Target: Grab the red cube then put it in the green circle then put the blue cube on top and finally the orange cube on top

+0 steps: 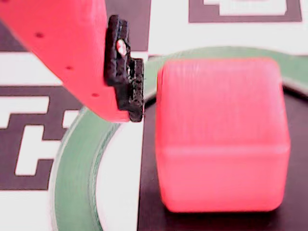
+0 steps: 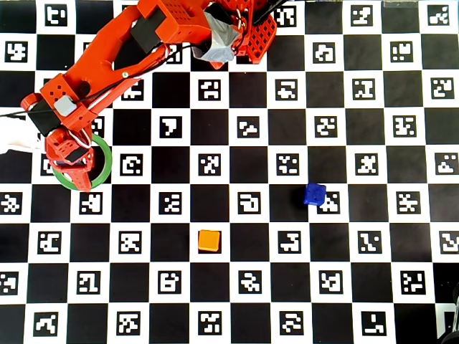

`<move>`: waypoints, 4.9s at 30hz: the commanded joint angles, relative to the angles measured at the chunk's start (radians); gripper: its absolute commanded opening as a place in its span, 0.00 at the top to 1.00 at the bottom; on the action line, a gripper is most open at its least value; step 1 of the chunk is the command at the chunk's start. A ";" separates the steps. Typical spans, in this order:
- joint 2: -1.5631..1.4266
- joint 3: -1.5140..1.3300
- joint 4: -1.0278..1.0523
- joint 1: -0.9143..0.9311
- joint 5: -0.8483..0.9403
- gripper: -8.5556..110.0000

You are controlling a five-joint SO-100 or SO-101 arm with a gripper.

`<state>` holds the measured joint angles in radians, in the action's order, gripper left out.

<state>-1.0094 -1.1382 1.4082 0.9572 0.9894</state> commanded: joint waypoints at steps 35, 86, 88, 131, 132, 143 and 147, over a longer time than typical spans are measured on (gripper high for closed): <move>-0.712 -0.250 0.302 -0.862 -0.979 0.59; -0.333 -0.390 -0.155 -1.445 -1.489 0.55; -0.325 -0.403 -0.170 -1.442 -1.485 0.55; -0.276 -0.514 -0.324 -1.399 -1.394 0.80; -0.276 -0.514 -0.324 -1.401 -1.387 0.82; -0.291 -0.506 -0.313 -1.402 -1.330 0.85; -0.318 -0.476 -0.258 -1.399 -1.313 0.85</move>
<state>-1.2655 -1.6567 1.1060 -0.4433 -0.3329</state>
